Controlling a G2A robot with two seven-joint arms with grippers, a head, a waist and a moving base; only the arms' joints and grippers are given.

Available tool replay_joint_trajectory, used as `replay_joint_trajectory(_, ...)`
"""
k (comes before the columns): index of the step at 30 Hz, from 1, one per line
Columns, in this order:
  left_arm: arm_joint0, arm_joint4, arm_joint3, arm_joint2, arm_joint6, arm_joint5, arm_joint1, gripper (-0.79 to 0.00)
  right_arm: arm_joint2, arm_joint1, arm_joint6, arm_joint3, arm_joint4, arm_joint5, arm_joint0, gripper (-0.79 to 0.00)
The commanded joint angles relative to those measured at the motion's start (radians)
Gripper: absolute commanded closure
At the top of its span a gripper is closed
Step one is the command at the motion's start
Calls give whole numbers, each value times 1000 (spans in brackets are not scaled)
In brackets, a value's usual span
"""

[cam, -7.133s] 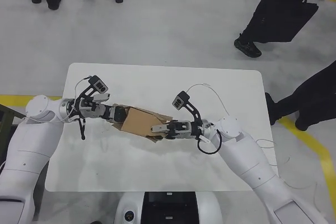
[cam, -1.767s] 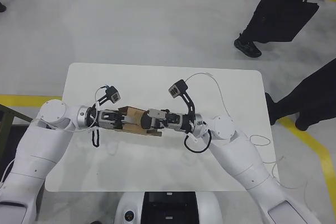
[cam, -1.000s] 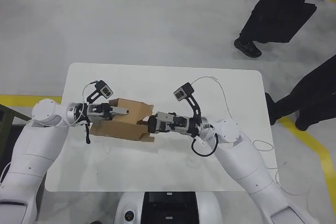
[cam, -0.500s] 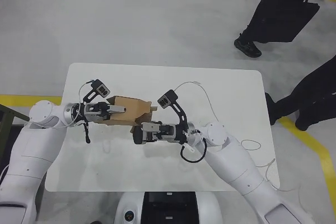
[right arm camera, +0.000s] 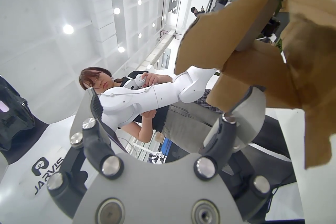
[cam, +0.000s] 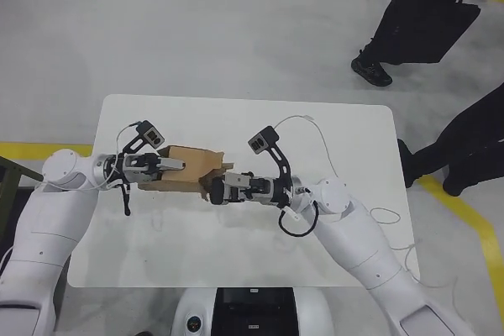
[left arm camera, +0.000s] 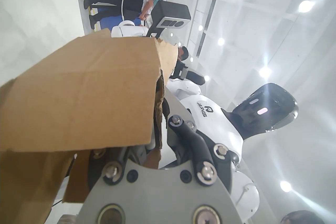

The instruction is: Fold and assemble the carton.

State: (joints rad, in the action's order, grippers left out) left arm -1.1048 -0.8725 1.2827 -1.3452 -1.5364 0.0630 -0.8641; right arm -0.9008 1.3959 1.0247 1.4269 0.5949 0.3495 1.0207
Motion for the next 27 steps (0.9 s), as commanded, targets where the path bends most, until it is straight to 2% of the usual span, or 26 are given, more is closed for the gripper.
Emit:
replay_joint_trajectory(1, 2, -2, 1, 7, 0, -11, 0, 0, -20, -6, 0, 9, -9, -6, 10, -785)
replay_joint_trajectory(6, 6, -27, 6, 26, 0, -37, 4, 0, -35, -11, 0, 19, -8, -19, 24, -785)
replay_joint_trajectory(14, 8, -24, 29, 51, 0, -51, 17, 0, 5, 2, -4, 10, 8, -6, 4, -785)
replay_joint_trajectory(21, 8, -16, 47, 75, 0, -55, 33, 0, -5, 7, -33, -30, -4, 31, -21, -785)
replay_joint_trajectory(27, 5, -25, 72, 94, 0, -54, 46, 0, -37, 1, -76, -45, -79, 92, -23, -785)
